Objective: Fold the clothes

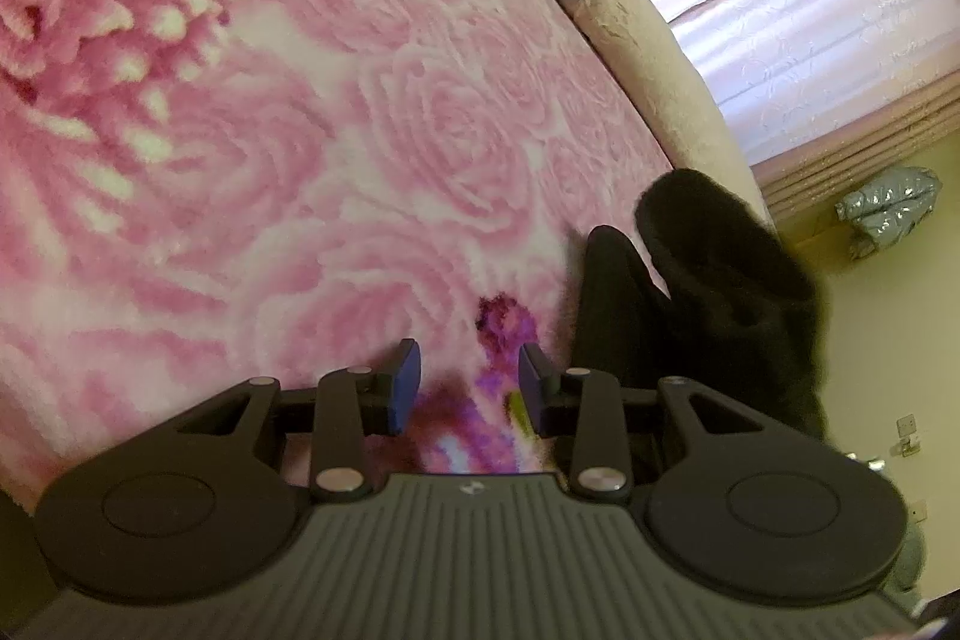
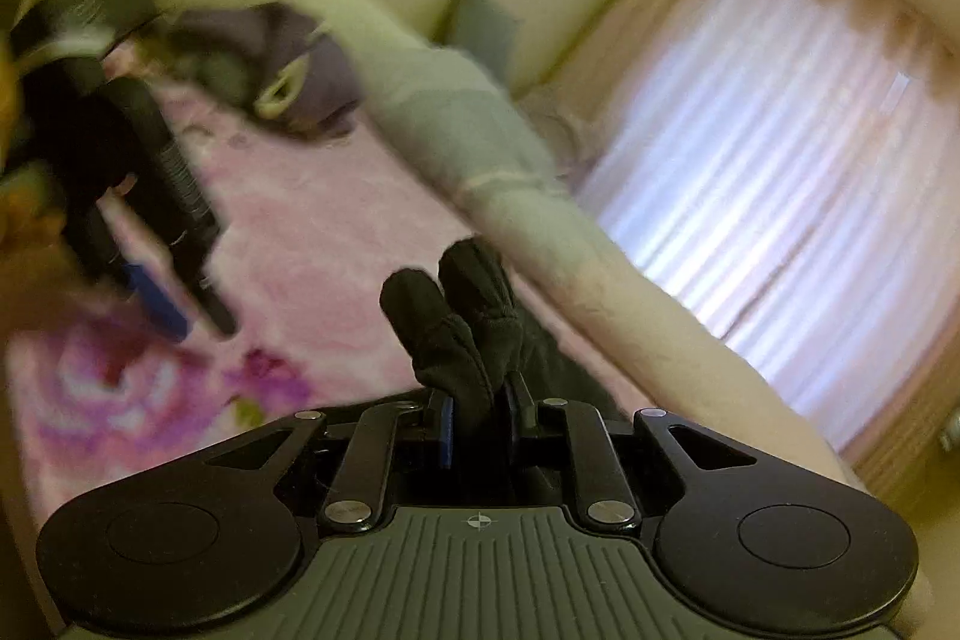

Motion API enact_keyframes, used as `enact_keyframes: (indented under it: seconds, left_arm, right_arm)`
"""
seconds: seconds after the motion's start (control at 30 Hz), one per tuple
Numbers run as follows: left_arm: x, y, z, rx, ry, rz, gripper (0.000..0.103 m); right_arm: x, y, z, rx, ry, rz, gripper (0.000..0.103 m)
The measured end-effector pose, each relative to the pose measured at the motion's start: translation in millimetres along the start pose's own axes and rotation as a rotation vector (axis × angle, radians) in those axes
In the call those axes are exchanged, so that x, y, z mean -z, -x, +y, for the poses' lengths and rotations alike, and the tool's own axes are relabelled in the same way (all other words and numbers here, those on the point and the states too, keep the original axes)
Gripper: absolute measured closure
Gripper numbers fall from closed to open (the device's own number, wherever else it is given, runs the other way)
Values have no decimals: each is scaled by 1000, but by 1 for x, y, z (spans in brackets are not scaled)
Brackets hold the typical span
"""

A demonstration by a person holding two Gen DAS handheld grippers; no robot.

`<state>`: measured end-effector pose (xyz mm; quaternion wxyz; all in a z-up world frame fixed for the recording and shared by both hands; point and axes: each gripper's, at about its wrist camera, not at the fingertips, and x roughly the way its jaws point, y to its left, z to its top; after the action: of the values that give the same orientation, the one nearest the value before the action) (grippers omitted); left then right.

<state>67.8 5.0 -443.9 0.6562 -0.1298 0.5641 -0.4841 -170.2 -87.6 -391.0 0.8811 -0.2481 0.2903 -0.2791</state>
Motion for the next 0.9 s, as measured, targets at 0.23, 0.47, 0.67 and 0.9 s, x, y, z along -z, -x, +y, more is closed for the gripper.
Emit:
enact_keyframes:
  seconds: [0.23,0.47,0.67,0.9]
  left_arm:
    - [-1,0,3,11,4,8,73]
    - [0,0,-1,-4,3,14,73]
    - [0,16,-21,15,-44,1,72]
    - [1,14,-65,215,-40,30,65]
  right_arm:
    - [4,-17,19,38,36,79,88]
    - [14,-15,20,-30,53,128,73]
    - [13,21,3,-15,-125,97,38]
    - [39,87,-55,52,-681,78,39]
